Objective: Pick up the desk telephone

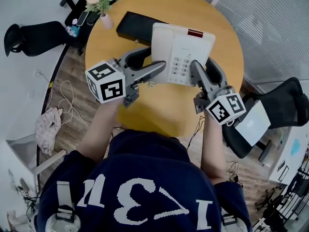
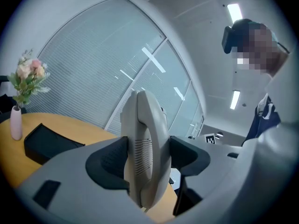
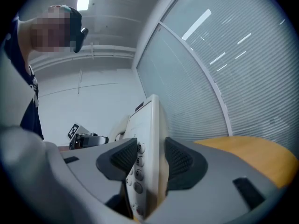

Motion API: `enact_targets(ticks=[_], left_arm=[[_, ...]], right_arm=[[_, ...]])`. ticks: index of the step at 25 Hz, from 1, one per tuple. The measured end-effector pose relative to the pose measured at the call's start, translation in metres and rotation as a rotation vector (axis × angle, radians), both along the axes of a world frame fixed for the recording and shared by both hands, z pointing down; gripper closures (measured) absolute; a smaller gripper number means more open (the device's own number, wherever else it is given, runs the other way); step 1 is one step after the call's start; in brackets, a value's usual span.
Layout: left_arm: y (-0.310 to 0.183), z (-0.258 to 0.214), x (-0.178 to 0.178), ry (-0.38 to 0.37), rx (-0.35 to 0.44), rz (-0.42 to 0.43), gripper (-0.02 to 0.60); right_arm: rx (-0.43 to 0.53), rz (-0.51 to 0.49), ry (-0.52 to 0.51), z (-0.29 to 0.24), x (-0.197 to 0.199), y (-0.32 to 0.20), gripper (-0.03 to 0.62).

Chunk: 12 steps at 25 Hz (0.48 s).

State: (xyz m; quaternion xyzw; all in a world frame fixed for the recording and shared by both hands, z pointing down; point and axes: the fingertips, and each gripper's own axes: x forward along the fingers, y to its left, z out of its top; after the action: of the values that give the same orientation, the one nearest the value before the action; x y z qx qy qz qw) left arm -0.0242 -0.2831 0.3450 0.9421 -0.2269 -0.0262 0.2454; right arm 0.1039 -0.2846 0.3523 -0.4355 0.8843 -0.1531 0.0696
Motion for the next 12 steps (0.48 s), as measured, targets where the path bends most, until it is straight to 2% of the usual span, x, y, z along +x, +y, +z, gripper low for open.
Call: enact_targets(ticks=[3,7,12], left_arm=[[0.002,-0.026,-0.001,0.01,0.053,-0.001,0.29],[0.007,-0.055,-0.002,-0.014,0.125,0.012,0.29],[0.009,-0.069,-0.005,-0.015,0.158,0.013,0.29]], right_arm=[[0.064,0.011,0.012,-0.027,-0.001,0.003,0.395],[0.128,0.026,0.01,-0.055,-0.003,0.009,0.396],[0.156,0.035,-0.001,-0.068,-0.005,0.011,0.396]])
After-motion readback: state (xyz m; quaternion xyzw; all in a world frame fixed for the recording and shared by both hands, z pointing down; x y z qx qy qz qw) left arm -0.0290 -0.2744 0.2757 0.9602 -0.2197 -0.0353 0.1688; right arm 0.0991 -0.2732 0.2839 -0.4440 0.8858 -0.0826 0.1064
